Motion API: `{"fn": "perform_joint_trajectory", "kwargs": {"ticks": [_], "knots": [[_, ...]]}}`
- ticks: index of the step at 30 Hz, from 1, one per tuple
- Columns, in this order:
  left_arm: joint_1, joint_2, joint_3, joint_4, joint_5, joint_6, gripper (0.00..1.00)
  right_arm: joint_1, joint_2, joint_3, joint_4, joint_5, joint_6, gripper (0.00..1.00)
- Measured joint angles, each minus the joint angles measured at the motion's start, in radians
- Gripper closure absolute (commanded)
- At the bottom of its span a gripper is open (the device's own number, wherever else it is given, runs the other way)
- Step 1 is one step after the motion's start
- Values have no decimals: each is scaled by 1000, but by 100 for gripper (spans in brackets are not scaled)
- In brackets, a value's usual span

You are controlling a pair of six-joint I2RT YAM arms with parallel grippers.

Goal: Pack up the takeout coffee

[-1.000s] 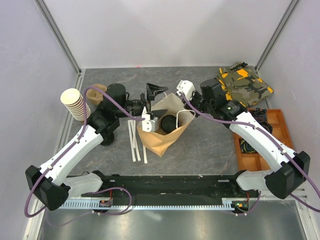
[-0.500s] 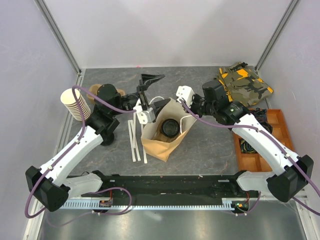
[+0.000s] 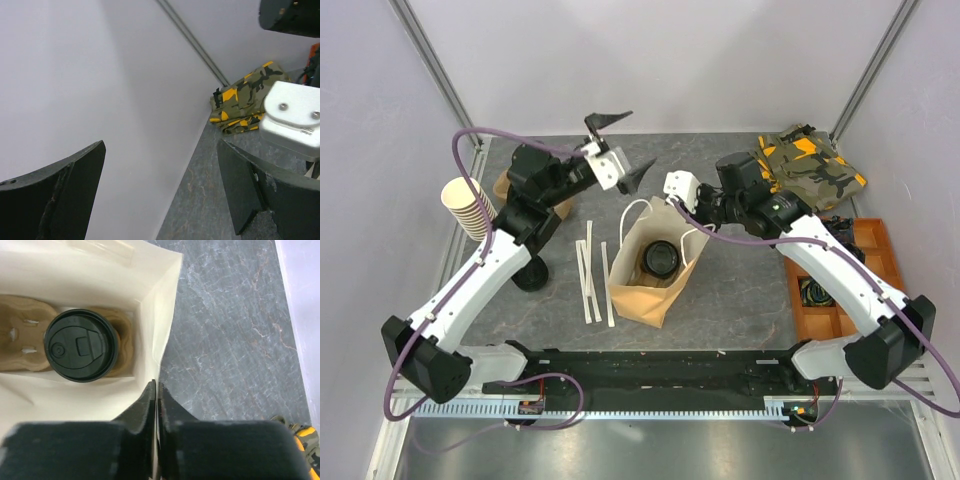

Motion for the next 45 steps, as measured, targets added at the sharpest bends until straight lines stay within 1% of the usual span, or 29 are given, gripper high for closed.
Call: {"fn": "perform_joint_trajectory", "kwargs": {"ticks": [2,3,4,5,9,10,16,20,26,32,40,45], "knots": [[21,23,37,-20,-28,-40,0,0,23,24,-5,6,-3,75],[31,31,51,-32,-39,-59,0,0,34,36,-5,10,-5,73],[41,37,60,-41,-53,-76,0,0,42,46,-5,14,-5,67],[52,42,66,-55,-64,-94,0,0,49,56,-5,15,-6,64],[76,50,72,-101,-94,-142,0,0,60,83,-7,21,2,53],[80,53,76,-116,-104,-152,0,0,62,91,-8,21,3,48],[111,100,150,-208,-151,-227,0,0,85,137,-11,41,44,32],[135,124,189,-275,-167,-264,0,0,97,161,-11,47,73,27],[146,151,220,-367,-195,-292,0,0,97,169,-11,47,100,25],[178,190,271,-451,-209,-341,0,0,95,198,-9,48,136,20],[216,217,304,-544,-211,-403,0,0,93,260,14,95,218,14],[230,242,344,-629,-209,-436,0,-2,97,282,42,161,290,10]]}}
